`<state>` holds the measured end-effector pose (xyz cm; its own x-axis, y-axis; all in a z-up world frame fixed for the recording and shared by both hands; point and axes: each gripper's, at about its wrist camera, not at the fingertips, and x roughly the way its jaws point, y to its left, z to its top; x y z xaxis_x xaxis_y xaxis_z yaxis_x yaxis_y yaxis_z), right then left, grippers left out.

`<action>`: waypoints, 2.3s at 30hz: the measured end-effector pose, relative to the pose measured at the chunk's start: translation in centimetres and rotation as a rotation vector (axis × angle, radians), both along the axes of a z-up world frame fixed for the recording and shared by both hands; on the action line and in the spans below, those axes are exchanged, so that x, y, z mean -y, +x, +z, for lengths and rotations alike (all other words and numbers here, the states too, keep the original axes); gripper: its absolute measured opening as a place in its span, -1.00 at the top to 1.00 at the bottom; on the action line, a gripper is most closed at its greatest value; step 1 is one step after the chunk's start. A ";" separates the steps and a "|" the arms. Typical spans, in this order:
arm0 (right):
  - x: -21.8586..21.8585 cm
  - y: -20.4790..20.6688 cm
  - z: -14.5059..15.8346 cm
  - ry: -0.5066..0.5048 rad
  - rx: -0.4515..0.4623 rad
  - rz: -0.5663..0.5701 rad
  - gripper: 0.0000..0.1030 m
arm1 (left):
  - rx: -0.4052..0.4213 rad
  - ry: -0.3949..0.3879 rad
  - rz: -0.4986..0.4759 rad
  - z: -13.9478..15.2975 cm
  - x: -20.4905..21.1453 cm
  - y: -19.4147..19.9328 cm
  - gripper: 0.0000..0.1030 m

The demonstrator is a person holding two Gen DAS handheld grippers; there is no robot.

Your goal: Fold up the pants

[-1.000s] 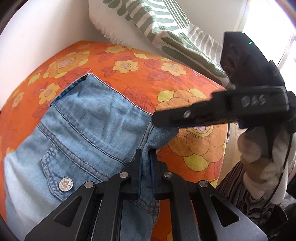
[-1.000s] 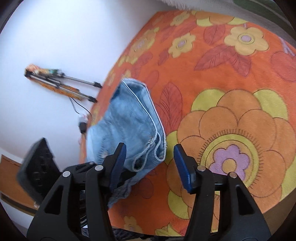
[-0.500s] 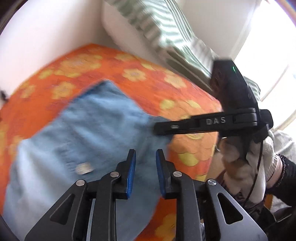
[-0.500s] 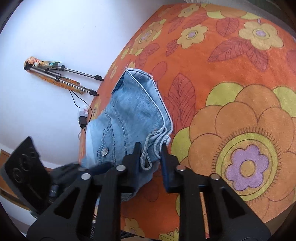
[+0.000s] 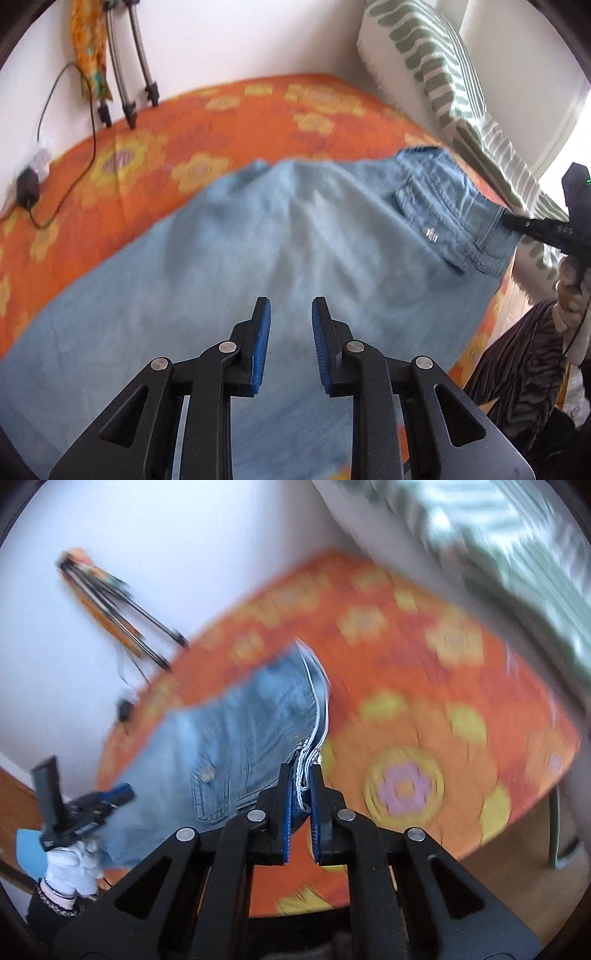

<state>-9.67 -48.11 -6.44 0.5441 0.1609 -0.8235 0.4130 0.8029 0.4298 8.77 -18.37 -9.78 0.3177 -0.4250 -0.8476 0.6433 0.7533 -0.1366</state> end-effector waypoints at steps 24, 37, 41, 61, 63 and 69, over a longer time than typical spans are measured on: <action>5.5 11.6 -1.8 0.002 0.073 0.051 -0.09 | 0.012 -0.046 0.077 2.6 0.6 9.9 0.02; 5.9 14.0 -6.0 0.172 0.059 0.119 -0.20 | -0.158 -0.121 0.048 -1.6 4.0 14.8 0.13; 6.2 13.8 -6.1 0.198 0.069 0.117 -0.20 | -0.155 -0.133 0.041 -2.0 4.0 14.7 0.64; 4.4 11.4 -3.3 -0.004 0.099 0.068 0.68 | 0.056 -0.098 0.127 0.1 2.3 13.3 1.00; 4.3 12.2 -4.2 -0.017 0.060 0.065 0.64 | 0.063 -0.101 0.147 1.0 1.3 13.3 0.99; 5.1 12.8 -3.6 -0.103 0.036 0.055 0.22 | 0.115 -0.111 0.239 4.9 -5.2 11.0 0.89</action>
<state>3.09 -53.18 -10.08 0.5665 0.1068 -0.8171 0.3525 0.8649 0.3574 19.75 -13.21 -4.90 0.5116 -0.4146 -0.7526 0.4651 0.8701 -0.1631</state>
